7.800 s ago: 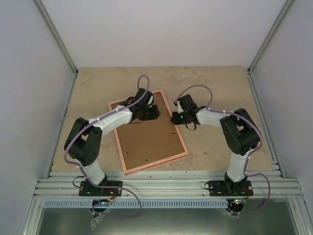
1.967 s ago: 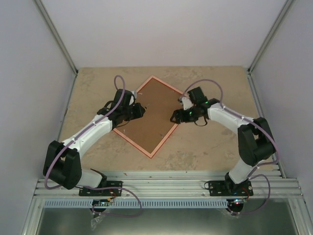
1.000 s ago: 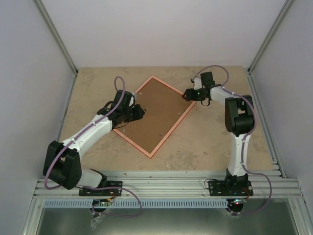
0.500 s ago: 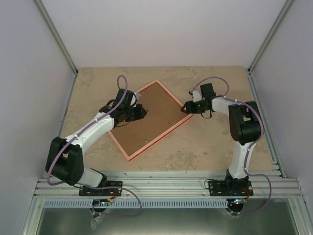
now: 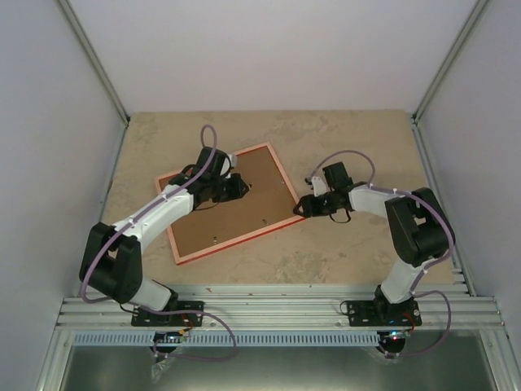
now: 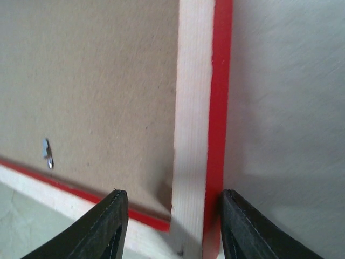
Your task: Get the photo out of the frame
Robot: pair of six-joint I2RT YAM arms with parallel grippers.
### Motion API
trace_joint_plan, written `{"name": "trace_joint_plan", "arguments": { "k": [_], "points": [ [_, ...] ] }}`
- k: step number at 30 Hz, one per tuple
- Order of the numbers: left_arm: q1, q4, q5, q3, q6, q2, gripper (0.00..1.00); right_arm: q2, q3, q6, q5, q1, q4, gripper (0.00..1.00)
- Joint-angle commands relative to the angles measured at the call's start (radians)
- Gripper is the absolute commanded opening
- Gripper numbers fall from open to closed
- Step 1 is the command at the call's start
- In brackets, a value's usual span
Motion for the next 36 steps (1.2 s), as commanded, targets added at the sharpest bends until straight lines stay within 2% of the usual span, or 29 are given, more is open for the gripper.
{"name": "trace_joint_plan", "arguments": {
  "k": [1, 9, 17, 24, 31, 36],
  "points": [
    [-0.017, 0.014, 0.020, 0.030, 0.007, 0.018, 0.00, -0.059, -0.053, 0.031, 0.020, 0.047, -0.028, 0.47],
    [-0.042, 0.024, 0.018, 0.045, 0.003, 0.045, 0.00, -0.067, 0.019, 0.028, 0.169, 0.063, -0.042, 0.47],
    [-0.054, 0.031, 0.010, 0.047, 0.003, 0.059, 0.00, 0.052, 0.144, 0.011, 0.175, 0.069, -0.042, 0.46],
    [-0.066, 0.043, 0.005, 0.055, -0.004, 0.085, 0.00, 0.129, 0.210, 0.006, 0.167, 0.076, -0.037, 0.42],
    [-0.082, 0.051, 0.000, 0.051, -0.006, 0.110, 0.00, 0.159, 0.211, -0.002, 0.171, 0.083, -0.035, 0.34],
    [-0.092, 0.060, 0.003, 0.065, -0.005, 0.136, 0.00, 0.125, 0.151, 0.009, 0.178, 0.088, -0.024, 0.18]
  ]
}}
